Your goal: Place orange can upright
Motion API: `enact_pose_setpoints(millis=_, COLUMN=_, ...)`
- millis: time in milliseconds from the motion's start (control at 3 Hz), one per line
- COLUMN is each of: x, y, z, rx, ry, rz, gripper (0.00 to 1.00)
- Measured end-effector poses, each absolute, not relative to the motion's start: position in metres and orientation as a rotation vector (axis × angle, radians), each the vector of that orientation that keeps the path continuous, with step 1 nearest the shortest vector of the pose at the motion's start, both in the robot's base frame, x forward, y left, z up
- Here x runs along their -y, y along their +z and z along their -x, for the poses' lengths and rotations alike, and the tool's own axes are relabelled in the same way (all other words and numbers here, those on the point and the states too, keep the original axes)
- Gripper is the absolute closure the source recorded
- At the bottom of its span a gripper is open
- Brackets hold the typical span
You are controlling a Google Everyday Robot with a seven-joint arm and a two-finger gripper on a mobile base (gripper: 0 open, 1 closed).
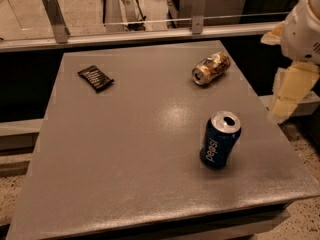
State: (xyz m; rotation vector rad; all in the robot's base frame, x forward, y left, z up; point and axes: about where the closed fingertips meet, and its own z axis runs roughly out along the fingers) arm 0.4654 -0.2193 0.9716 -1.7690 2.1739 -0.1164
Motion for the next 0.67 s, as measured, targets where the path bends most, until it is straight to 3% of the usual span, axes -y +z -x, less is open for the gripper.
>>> enact_pose_setpoints(millis=333, x=0.226, y=0.94, z=-0.576, rx=-1.953, ry=-0.131, rz=1.971, gripper=0.0)
enact_pose_setpoints(millis=667, x=0.22, y=0.906, z=-0.638, rx=-1.803, ry=-0.074, rz=2.111, gripper=0.0)
